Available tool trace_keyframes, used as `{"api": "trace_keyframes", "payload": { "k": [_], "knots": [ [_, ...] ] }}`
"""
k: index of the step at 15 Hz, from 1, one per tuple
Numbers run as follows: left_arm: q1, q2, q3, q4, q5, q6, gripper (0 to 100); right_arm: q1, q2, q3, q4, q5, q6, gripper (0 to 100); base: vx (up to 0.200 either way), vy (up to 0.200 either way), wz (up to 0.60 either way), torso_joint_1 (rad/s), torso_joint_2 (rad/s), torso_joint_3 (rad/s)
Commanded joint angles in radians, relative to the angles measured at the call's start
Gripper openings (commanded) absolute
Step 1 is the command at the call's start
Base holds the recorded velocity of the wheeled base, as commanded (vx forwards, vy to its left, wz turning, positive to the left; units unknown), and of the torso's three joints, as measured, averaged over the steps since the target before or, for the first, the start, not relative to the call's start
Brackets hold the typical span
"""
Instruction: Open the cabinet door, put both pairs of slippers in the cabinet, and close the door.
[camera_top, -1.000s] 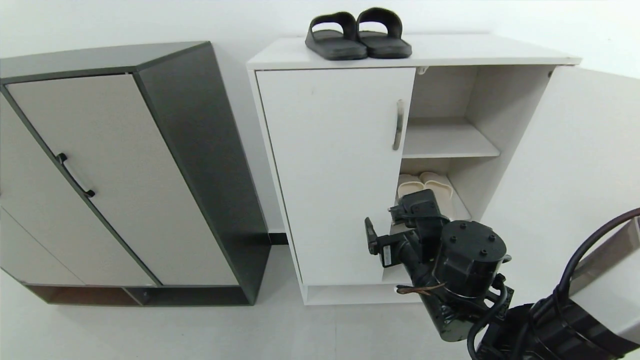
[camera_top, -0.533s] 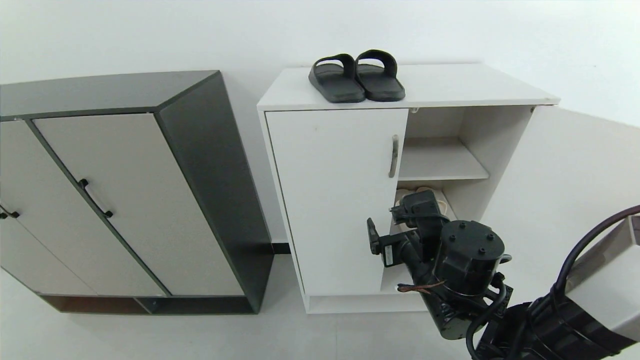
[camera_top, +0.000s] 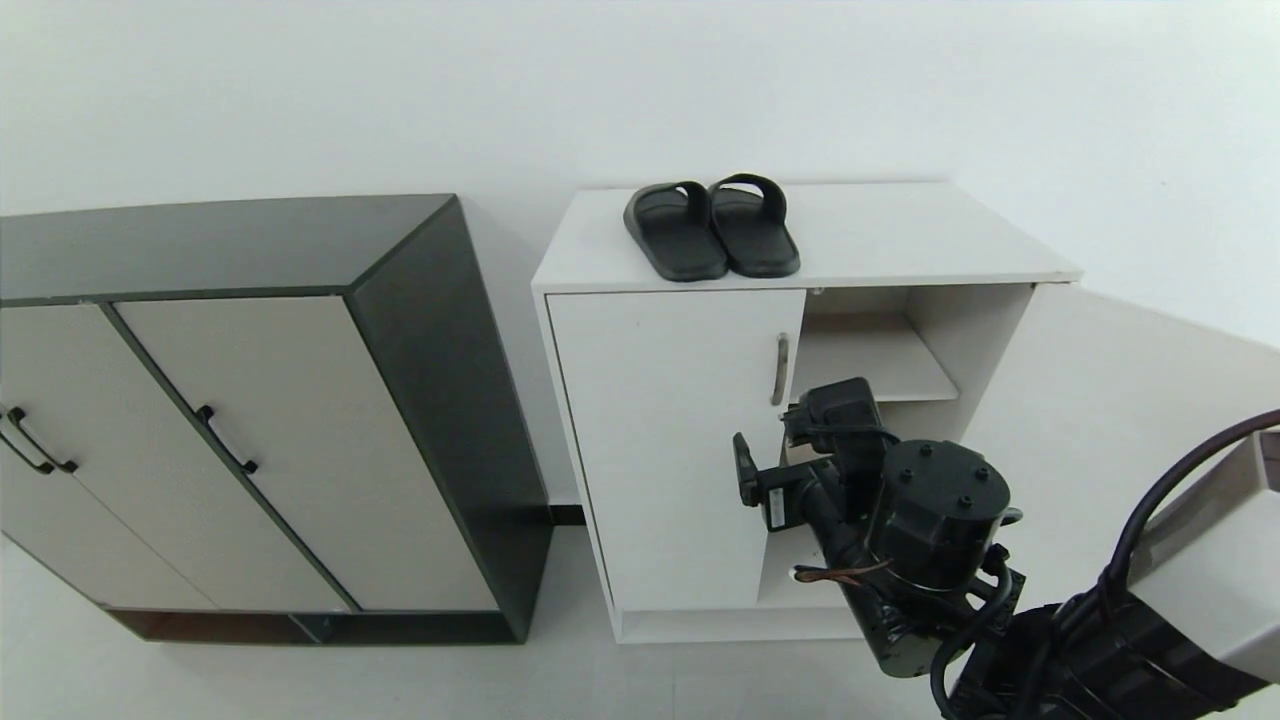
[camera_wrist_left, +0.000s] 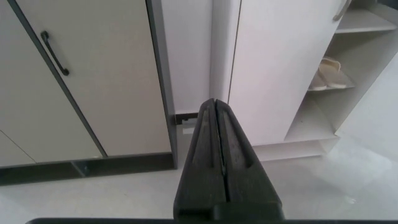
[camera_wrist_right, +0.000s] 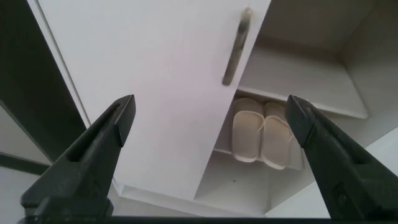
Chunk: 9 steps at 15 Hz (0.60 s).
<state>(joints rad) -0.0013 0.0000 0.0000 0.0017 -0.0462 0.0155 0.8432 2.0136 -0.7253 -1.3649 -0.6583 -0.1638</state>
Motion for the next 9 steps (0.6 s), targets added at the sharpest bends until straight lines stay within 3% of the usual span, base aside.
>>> {"api": "trace_keyframes", "payload": {
  "k": [1, 6, 9],
  "knots": [
    [0.0, 0.002, 0.0, 0.0, 0.0, 0.0, 0, 0.0, 0.004, 0.001, 0.0, 0.0, 0.0, 100, 0.0, 0.0, 0.0, 0.207, -0.52, -0.315],
    [0.0, 0.002, 0.0, 0.0, 0.0, 0.0, 0, 0.0, 0.019, 0.006, -0.022, 0.003, 0.0, 100, 0.0, 0.0, 0.0, 0.218, -0.53, -0.308],
    [0.0, 0.002, 0.0, 0.0, 0.0, 0.0, 0, -0.001, 0.043, 0.041, -0.105, 0.077, -0.006, 100, 0.0, 0.0, 0.0, 0.173, -0.4, -0.225]
  ]
}}
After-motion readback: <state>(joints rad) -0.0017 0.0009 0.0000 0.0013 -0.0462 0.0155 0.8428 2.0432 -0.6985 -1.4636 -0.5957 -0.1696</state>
